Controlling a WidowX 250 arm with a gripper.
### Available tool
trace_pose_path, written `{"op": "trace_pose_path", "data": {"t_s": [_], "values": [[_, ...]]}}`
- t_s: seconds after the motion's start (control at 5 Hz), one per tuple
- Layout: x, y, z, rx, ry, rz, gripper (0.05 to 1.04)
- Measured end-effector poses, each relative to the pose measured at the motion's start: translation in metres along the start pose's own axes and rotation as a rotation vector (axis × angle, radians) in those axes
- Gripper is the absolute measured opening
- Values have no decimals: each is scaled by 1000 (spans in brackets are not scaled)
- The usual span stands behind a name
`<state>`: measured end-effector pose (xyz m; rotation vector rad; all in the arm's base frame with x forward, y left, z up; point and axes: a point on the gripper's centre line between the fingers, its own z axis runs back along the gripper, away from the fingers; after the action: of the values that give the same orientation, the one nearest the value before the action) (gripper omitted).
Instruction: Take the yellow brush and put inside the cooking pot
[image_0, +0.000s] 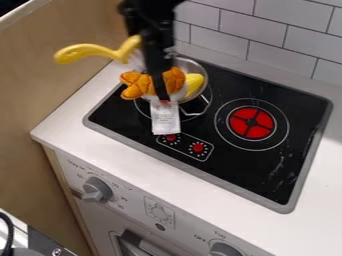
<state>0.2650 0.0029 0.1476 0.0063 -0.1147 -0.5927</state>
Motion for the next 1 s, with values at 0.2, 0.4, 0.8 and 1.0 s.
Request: {"op": "trace_pose_path", "data": {"t_s": [0.2,0.4,0.8,1.0], "values": [[31,-2,-9,-32,-49,17,546],[55,-4,-18,-34,-95,13,546],[88,9,-39,-1,-170,-74,546],[92,22,-48,-7,-188,-93,545]]}}
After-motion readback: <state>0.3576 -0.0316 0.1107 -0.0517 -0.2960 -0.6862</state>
